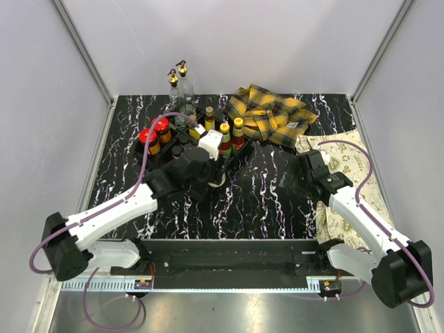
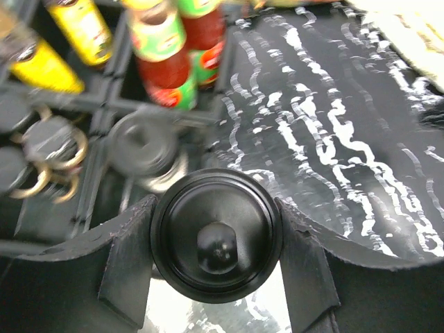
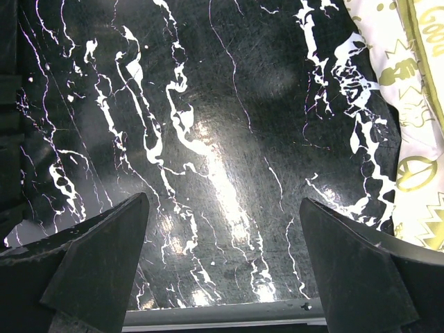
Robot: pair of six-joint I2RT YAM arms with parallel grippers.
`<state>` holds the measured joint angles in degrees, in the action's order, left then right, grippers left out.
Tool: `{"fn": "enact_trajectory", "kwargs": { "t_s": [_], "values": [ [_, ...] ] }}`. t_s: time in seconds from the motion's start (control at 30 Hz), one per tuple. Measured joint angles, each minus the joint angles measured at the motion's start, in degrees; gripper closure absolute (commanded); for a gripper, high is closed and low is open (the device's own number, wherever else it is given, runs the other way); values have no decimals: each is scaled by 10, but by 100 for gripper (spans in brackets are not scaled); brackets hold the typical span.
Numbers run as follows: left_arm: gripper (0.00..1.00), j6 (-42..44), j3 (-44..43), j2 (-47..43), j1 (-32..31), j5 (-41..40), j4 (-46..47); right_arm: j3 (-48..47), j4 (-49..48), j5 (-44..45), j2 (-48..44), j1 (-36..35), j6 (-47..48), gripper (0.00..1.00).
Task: Organize the condiment bottles
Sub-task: Place the bottle in the storage box.
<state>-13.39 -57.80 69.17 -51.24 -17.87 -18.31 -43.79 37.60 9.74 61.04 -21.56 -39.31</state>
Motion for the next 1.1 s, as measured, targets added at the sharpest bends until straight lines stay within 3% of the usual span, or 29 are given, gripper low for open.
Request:
{"fn": "enact_trajectory", "kwargs": {
  "t_s": [0.2, 0.4, 0.8, 1.1],
  "values": [
    [100, -23, 44, -52, 0, -77, -20, 0, 0, -4, 10, 0, 0, 0],
    [100, -44, 54, -34, 5, -125, -17, 0, -1, -9, 17, 0, 0, 0],
    [96, -76, 102, 11, 66, -115, 30, 0, -1, -14, 19, 0, 0, 0],
    [92, -92, 141, 49, 76, -91, 98, 0, -1, -15, 25, 1, 0, 0]
  ]
}}
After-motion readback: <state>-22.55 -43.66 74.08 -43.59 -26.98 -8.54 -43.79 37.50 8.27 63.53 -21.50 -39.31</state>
